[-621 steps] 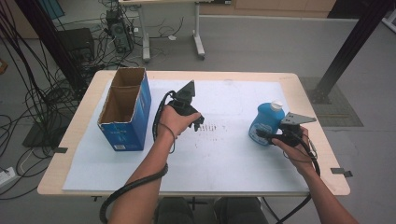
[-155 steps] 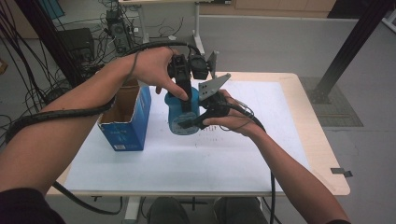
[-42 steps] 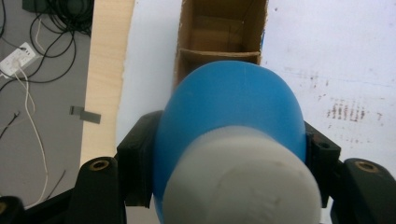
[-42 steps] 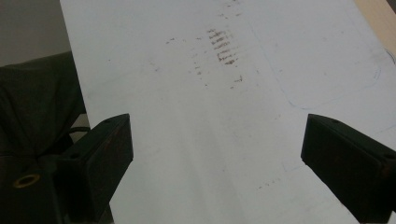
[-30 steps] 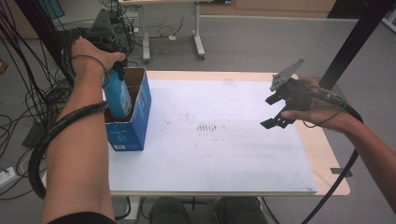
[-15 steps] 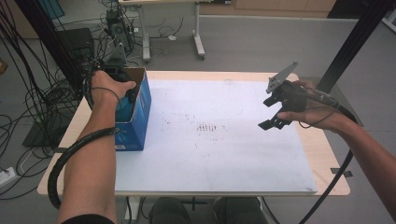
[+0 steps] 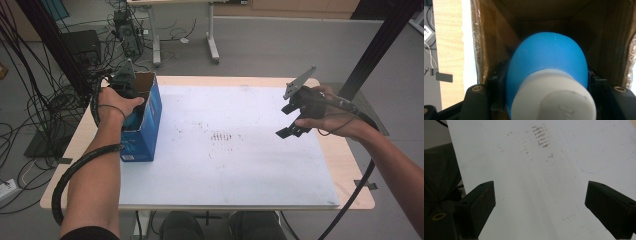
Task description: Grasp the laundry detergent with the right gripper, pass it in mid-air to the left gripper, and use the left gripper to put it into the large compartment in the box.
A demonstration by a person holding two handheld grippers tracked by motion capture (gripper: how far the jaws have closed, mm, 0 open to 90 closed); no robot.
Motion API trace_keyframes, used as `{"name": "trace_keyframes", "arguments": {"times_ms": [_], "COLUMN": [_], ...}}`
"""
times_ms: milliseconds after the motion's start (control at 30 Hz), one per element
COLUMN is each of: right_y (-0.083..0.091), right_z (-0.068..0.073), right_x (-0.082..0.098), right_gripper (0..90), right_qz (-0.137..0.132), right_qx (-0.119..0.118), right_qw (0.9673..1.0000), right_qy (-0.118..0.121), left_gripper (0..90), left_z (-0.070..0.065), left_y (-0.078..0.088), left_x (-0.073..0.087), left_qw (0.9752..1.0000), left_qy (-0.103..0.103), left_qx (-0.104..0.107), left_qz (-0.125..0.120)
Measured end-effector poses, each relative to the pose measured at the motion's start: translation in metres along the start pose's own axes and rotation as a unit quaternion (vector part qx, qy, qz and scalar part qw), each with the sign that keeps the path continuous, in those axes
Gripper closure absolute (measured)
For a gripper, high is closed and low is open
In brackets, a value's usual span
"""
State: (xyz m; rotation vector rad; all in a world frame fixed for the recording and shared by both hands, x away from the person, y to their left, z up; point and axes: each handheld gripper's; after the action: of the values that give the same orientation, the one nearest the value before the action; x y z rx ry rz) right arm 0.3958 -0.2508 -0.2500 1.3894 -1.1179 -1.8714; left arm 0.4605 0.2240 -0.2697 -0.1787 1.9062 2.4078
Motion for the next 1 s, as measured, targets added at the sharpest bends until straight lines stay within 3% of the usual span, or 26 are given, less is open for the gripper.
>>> {"name": "trace_keyframes", "arguments": {"times_ms": [267,1000], "right_y": [-0.0017,0.0026], "right_z": [-0.0046,-0.0082], "right_x": [-0.0013,-0.0014], "right_gripper": [9.5,9.5], "right_qz": [-0.002,0.005], "right_qx": [0.001,0.008], "right_qw": [1.0000,1.0000], "right_qy": [-0.003,-0.002], "left_gripper": [36.4,36.1], "left_z": [-0.0016,0.0017], "left_y": [-0.0015,-0.0031], "left_x": [-0.0030,-0.0052], "left_qw": [1.0000,1.0000], "left_qy": [-0.009,-0.005], "left_qx": [-0.002,0.006], "left_qz": [-0.002,0.001]}}
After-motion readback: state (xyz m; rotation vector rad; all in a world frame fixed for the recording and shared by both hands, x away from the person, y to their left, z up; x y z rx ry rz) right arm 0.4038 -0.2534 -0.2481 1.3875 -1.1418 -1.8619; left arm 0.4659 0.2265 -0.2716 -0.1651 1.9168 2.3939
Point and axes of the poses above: each handheld gripper's, and its own axes: y roughly backward along the jaws, x roughly out of its underside, z roughly to its left, and after that the axes turned 9 degrees about -x, right-handed
